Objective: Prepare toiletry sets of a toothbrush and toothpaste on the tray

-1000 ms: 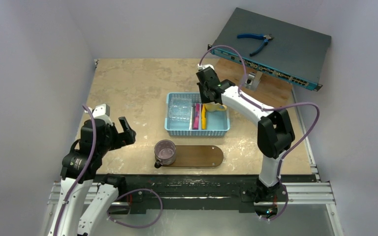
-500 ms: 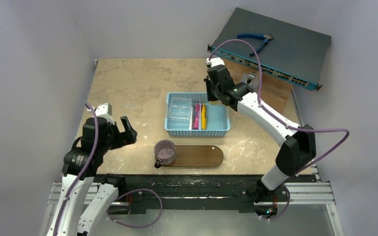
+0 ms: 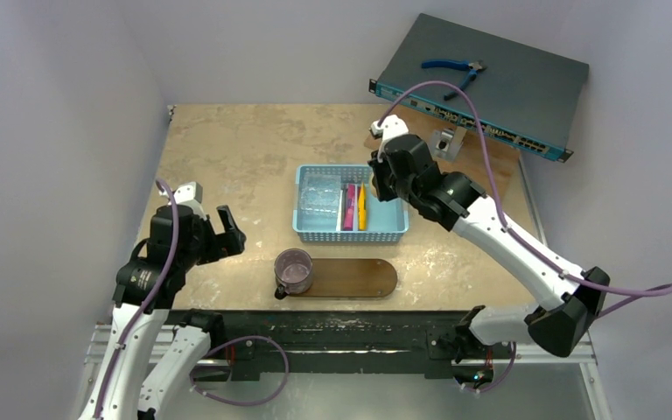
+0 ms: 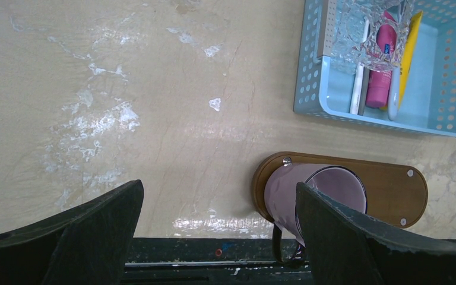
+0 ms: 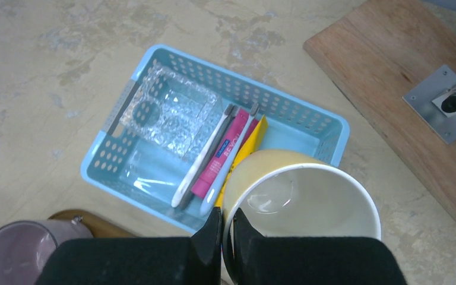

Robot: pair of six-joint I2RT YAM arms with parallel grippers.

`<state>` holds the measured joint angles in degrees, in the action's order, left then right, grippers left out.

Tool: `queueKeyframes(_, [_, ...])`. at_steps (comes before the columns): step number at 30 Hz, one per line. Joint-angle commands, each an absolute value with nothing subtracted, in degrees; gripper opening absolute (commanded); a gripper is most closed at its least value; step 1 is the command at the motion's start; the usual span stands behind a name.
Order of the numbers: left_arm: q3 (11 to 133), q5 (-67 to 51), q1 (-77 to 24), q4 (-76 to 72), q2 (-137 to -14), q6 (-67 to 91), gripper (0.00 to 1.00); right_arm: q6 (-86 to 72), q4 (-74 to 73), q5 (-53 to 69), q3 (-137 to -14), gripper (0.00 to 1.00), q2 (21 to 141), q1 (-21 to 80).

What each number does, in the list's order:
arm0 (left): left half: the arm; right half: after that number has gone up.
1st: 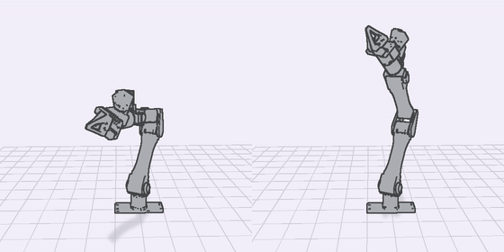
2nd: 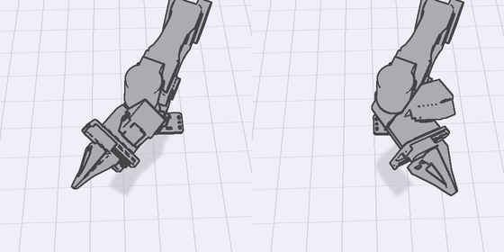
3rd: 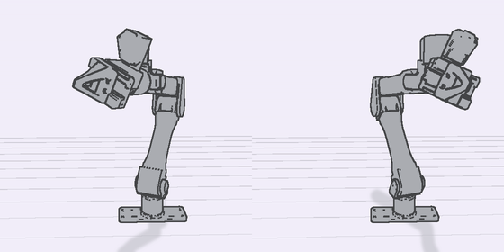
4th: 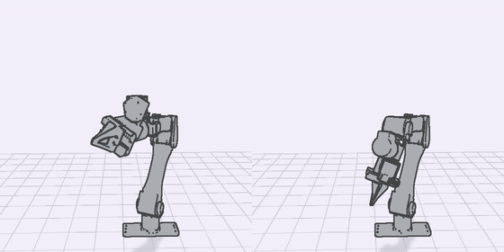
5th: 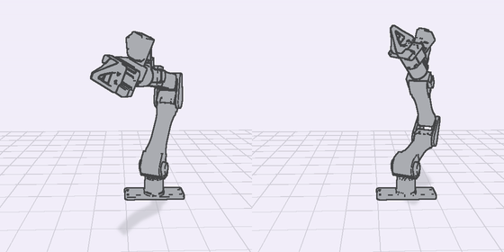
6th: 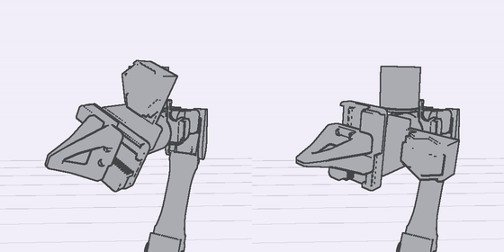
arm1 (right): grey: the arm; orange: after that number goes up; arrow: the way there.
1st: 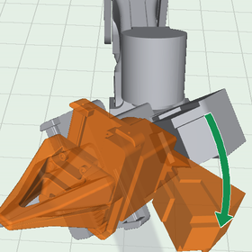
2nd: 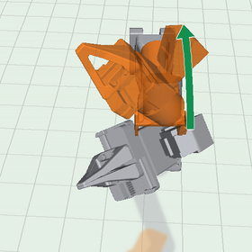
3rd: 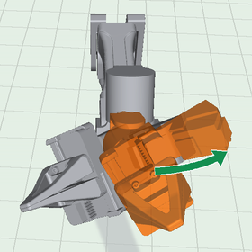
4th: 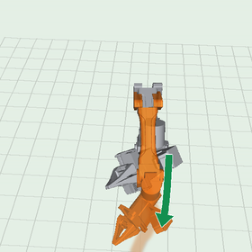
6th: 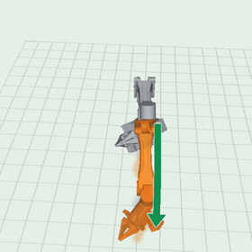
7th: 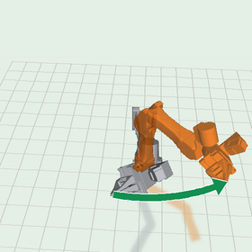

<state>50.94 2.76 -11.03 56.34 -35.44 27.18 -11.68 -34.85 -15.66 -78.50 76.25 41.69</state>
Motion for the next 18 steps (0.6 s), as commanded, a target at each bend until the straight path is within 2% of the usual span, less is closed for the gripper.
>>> queueKeyframes(1, [51.1,2.3,-11.3,54.1,-34.9,26.1,1.00,-9.8,-36.0,-16.2,-77.0,0.00,72.5,44.7])
queueKeyframes(18, [52.9,-8.8,-11.3,55.6,-37.6,24.4,1.00,-20.6,-44.1,-17.0,-70.0,0.00,70.4,56.8])
